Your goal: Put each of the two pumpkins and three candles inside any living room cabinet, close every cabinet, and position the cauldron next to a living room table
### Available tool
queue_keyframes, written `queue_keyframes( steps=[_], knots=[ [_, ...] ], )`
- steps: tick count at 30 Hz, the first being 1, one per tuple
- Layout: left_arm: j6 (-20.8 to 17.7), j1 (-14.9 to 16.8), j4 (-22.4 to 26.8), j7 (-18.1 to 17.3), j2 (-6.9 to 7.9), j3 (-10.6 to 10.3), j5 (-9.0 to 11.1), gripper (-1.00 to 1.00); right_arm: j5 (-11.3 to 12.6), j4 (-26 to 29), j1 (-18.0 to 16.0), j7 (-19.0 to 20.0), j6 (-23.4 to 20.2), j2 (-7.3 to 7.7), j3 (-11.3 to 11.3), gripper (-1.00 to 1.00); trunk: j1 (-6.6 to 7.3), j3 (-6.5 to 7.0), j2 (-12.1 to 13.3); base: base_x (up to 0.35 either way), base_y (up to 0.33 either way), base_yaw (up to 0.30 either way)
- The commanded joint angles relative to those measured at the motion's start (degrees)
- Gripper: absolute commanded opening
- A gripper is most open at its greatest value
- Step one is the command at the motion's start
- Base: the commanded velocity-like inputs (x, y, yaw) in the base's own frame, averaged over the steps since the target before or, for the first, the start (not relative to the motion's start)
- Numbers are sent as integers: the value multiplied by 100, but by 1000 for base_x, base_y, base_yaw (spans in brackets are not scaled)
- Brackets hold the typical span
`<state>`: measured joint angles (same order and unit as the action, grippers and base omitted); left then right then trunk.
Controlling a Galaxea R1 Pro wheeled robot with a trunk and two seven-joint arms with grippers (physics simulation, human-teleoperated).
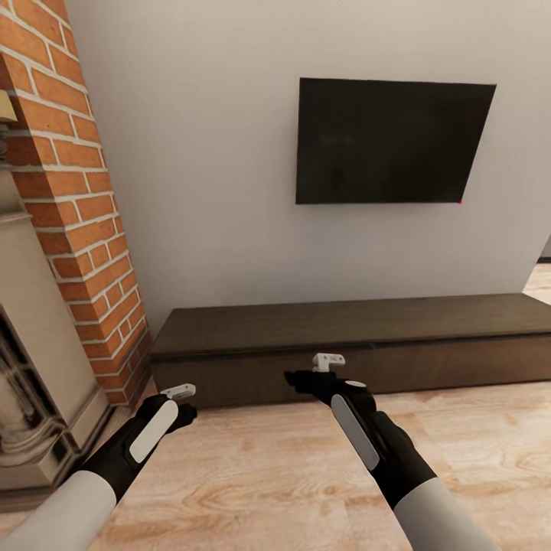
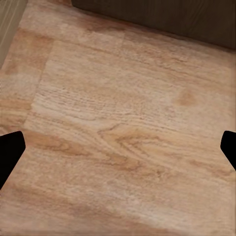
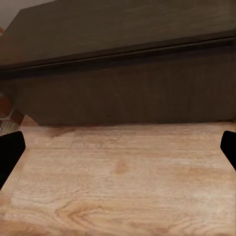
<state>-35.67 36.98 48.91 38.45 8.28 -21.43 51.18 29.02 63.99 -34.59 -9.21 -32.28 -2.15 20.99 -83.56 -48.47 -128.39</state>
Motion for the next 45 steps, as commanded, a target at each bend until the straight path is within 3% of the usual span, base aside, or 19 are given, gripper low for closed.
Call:
queue_keyframes(
  steps=[1,10,24,29,33,37,40,45],
  knots=[
    [0,5,8,57,8,-28,58,100,60,6,-4,-55,-15,0,9,100,23,12,39,0,0,0],
    [-2,3,-2,57,7,-35,67,100,18,-55,-4,-56,2,-5,3,100,221,174,400,0,0,0],
    [-2,3,-161,44,67,-4,75,100,18,-652,-4,-113,-4,-12,-22,100,529,425,961,0,0,0],
    [58,3,-1022,2,66,-26,15,100,24,-1158,-4,-133,40,2,-18,100,638,515,1162,0,0,0],
    [222,3,-1731,-463,79,-54,-90,100,27,-1850,-4,-135,104,16,-20,100,726,587,1322,0,0,0],
    [829,1,-2636,-1011,85,-94,-439,100,27,-2722,-4,-93,608,21,-11,100,814,658,1483,0,0,0],
    [1544,-4,-3494,-1575,74,-113,-843,100,30,-3528,-4,-31,1215,22,-8,100,880,712,1603,0,0,0],
    [2541,-118,-4573,-2356,68,-123,-1110,100,-8,-4872,-4,277,2119,22,0,100,990,802,1803,0,0,0]
  ],
)
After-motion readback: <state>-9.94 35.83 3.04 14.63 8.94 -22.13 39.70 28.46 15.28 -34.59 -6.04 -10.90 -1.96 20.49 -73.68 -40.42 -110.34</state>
